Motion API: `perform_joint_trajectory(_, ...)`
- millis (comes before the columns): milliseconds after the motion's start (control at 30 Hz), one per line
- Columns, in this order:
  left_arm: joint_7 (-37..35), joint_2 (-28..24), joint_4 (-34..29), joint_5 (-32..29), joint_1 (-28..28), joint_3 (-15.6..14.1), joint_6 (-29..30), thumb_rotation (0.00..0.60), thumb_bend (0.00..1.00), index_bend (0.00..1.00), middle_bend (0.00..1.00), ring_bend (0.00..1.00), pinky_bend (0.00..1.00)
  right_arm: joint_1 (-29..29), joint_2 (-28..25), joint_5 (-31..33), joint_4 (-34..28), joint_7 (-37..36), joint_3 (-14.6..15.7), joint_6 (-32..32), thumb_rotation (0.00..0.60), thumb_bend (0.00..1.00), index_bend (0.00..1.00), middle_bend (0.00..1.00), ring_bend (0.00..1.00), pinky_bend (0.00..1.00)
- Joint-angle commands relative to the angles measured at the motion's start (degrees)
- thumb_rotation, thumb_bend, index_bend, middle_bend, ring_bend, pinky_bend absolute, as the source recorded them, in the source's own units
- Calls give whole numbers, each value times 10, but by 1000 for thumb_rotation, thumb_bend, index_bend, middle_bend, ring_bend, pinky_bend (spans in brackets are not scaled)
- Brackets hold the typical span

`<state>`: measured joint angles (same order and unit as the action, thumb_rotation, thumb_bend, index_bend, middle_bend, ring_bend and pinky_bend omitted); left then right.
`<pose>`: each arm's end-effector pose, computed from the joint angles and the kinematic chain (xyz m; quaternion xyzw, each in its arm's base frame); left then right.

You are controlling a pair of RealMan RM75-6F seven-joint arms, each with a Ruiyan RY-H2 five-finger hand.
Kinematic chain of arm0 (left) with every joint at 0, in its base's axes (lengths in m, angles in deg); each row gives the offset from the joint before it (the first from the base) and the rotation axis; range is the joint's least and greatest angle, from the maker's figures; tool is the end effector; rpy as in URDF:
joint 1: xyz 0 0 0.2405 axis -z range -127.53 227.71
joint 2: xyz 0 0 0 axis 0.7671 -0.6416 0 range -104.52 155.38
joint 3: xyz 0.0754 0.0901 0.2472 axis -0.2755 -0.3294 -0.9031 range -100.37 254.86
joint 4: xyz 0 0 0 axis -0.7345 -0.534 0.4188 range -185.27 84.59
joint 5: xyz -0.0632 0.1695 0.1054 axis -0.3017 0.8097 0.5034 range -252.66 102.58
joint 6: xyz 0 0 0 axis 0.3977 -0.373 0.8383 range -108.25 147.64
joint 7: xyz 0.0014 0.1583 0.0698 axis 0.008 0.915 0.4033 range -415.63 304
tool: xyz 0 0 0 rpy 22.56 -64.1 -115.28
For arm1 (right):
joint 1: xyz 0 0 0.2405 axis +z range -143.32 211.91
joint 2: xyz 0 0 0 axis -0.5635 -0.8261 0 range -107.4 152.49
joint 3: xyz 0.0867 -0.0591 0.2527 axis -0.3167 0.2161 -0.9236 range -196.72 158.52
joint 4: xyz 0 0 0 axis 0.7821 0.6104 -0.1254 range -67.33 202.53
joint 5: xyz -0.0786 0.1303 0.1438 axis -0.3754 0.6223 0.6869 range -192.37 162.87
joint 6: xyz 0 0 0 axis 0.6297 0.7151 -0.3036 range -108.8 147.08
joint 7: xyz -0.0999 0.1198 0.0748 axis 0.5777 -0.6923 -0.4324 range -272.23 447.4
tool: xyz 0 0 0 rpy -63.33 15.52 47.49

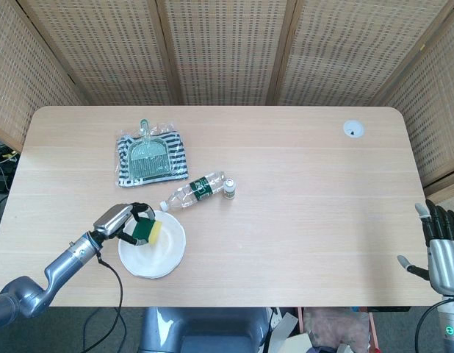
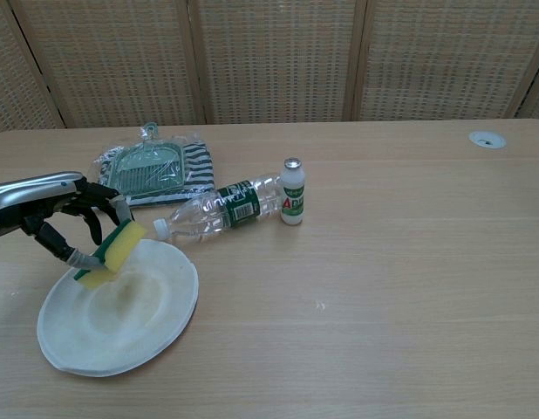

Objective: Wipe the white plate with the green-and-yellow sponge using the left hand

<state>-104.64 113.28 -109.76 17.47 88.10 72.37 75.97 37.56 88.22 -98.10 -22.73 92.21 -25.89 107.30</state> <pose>-0.2675 0.3622 -0.0209 -0.6760 -0.5663 -0.4035 0.2439 -0.3343 -0.2153 0.1849 0.5642 -0.3453 0.3826 0.6451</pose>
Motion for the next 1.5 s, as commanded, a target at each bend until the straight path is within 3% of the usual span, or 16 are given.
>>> perform_joint_trajectory(33,-16,16,19,-5,4,0,-13,600,291,531,358,285,412,0,0,0,0,1,0,-1,600,0,0,0,0,0)
perform_joint_trajectory(567,-56,41,56,-7,-2,-12,-24,600,296,531,357,285,412,1,1,-1,0,2,1,-1,600,0,0,0,0,0)
perform_joint_trajectory(900,-31,-7,8,11,-1,-13,13,600,297,531,357,285,411,-1,-1,-4,-2,0,2,3,600,0,0,0,0,0)
perform_joint_trajectory(1500,6,17,24,-19,7,-14,-55,600,304,531,358,285,407,-2,-5,-1,-3,-9,0,3,600,0,0,0,0,0)
